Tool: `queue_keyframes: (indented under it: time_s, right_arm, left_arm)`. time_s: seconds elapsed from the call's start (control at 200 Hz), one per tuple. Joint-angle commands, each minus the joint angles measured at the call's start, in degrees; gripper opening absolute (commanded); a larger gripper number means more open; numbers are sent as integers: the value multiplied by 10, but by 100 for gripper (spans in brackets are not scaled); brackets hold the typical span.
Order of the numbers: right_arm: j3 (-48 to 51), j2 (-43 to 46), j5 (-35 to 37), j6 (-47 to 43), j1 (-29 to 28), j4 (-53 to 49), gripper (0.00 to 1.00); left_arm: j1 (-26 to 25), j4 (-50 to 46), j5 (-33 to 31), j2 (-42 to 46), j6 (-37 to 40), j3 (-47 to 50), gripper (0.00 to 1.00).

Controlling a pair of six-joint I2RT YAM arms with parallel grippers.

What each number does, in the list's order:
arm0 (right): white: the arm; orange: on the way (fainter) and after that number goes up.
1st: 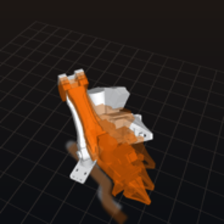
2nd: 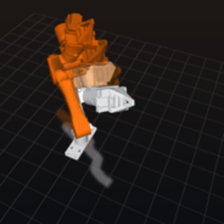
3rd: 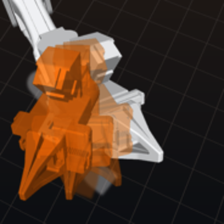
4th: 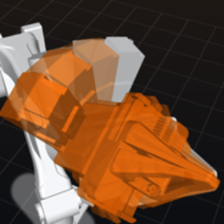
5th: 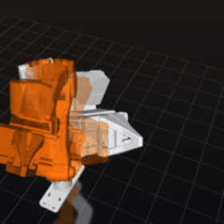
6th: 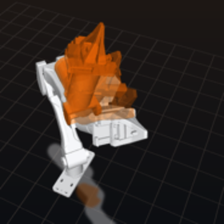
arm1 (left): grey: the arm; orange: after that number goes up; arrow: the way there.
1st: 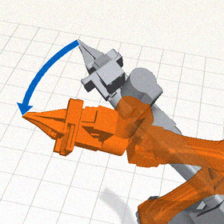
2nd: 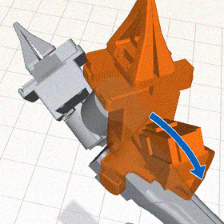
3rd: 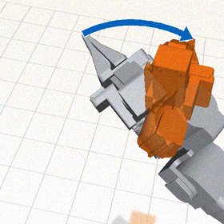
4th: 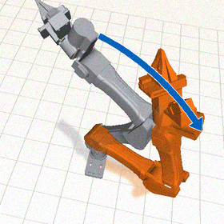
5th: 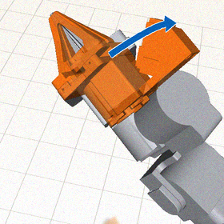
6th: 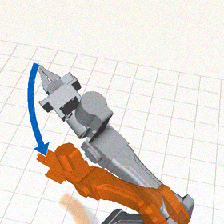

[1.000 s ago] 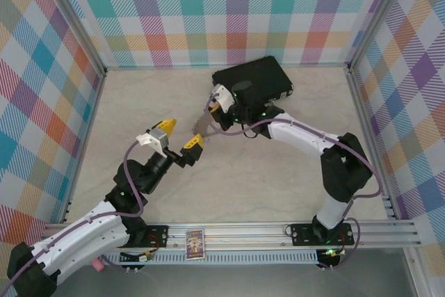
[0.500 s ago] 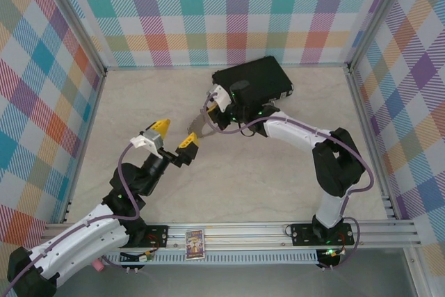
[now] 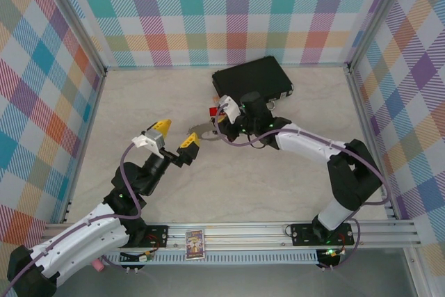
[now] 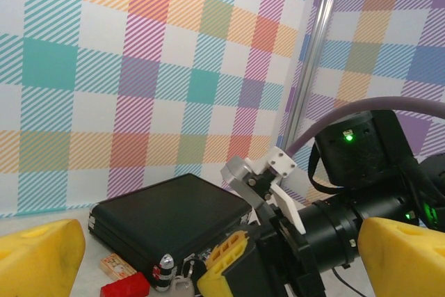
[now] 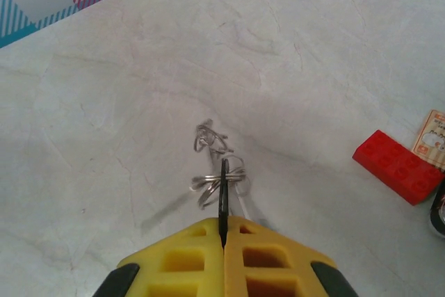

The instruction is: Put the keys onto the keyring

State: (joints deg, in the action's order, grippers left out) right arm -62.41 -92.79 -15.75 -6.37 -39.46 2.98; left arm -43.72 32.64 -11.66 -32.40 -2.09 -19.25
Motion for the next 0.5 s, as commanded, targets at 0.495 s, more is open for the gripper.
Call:
queue_keyframes:
  time_s: [0.495]
  right_arm:
    - [107, 83, -10, 56, -33, -46, 0]
  left_arm:
    - [2, 6, 2, -3, 3, 5, 100]
